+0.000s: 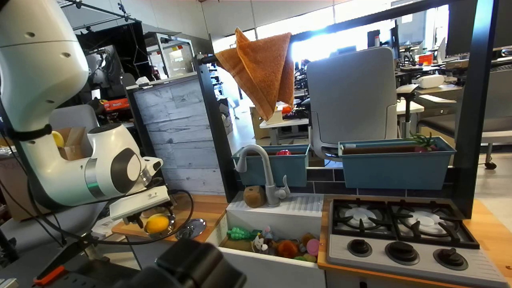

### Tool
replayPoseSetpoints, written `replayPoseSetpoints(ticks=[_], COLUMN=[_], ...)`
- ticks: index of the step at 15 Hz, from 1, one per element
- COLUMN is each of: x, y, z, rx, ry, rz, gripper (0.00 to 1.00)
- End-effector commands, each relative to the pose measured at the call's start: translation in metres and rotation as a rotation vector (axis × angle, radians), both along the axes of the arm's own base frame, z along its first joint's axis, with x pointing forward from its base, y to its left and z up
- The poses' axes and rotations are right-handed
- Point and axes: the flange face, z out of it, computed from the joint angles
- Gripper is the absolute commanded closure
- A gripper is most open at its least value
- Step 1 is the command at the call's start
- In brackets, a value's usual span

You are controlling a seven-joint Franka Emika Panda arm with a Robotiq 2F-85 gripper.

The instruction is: Move the right pot to the left of the lid, then hang the towel on the black rod, lastly, put the yellow plushie in the right pot

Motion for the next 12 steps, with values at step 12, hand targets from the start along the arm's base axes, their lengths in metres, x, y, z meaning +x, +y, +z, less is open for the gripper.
replayPoseSetpoints(ticks=[12], x=[0.000], y=[-0.020], z=[0.035], rx=[-0.199], ry=[0.193], rz=[-0.129], gripper=[0.00])
